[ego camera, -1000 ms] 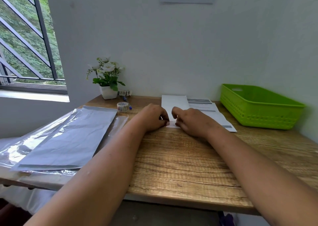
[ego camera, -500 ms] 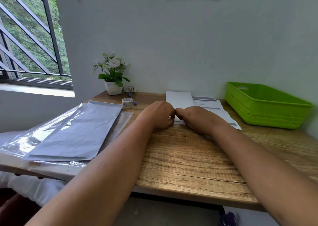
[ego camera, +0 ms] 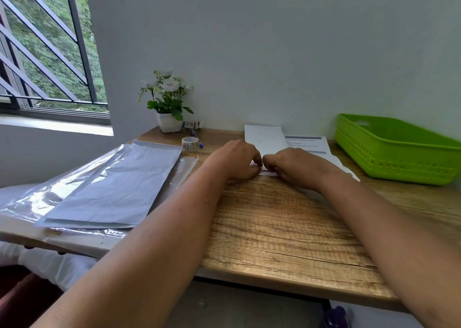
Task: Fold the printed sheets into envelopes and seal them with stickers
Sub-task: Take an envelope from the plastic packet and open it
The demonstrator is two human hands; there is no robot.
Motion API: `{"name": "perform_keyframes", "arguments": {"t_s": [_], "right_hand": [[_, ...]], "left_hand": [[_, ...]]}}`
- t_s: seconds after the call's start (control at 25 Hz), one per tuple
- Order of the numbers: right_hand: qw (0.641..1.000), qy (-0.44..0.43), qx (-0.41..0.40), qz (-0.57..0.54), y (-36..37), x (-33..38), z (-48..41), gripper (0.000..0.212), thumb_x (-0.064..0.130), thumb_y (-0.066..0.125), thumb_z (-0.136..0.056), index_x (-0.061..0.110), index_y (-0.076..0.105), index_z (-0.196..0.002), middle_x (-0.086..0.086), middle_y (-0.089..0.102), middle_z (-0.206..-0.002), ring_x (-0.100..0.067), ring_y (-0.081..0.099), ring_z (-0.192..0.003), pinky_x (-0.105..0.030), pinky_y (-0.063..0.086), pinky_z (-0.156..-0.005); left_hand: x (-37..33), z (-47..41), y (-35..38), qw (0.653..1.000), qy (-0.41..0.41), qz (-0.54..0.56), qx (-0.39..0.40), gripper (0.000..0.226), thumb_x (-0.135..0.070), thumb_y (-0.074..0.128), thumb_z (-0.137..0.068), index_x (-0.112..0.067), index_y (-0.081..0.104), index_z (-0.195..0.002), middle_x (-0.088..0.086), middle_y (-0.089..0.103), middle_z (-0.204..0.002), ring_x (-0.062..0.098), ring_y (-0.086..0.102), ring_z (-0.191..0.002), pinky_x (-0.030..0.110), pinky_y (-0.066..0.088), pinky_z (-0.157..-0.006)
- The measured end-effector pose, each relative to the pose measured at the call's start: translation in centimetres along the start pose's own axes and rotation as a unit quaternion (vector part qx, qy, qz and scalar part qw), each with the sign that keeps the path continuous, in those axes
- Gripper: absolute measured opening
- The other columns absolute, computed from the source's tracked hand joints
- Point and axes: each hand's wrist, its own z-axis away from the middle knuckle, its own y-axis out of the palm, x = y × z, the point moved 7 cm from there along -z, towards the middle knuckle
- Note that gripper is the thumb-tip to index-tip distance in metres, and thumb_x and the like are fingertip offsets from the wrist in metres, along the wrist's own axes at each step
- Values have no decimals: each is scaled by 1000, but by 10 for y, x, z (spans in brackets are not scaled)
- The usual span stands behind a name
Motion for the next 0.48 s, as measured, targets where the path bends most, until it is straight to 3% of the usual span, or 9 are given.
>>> {"name": "perform_keyframes", "arguments": {"t_s": [0.2,0.28,0.4,0.48], "right_hand": [[998,18,-45,-35,-2,-9,-1,19,8,48,-90,24,52,-83,1,60,-82,-20,59,-77,-34,48,-67],[994,35,-75,-70,-7,-14,0,14,8,49,-89,20,55,-90,-1,65,-85,-20,58,-75,-34,48,-68],[980,62,-120,-146,-15,-18,0,16,25,54,-92,19,58,-106,0,70,-89,-17,63,-78,-34,51,-73],[975,71,-151,-149,-20,-20,0,19,28,57,-92,18,65,-107,-1,72,-96,-17,65,-85,-31,51,-77]], "left_hand": [[0,-3,-2,999,-4,-13,-33,29,-26,51,-90,-25,67,-114,-1,66,-114,19,59,-104,28,42,-75],[0,-4,-4,997,-12,-24,-70,27,-22,47,-92,-24,68,-110,0,68,-107,21,61,-96,28,42,-68],[8,-7,-11,993,-31,13,-115,25,-23,47,-94,-24,68,-106,2,69,-99,22,62,-90,32,49,-69],[13,-8,-17,988,-31,55,-143,22,-28,50,-94,-24,69,-105,4,65,-96,22,60,-87,34,50,-73]]}}
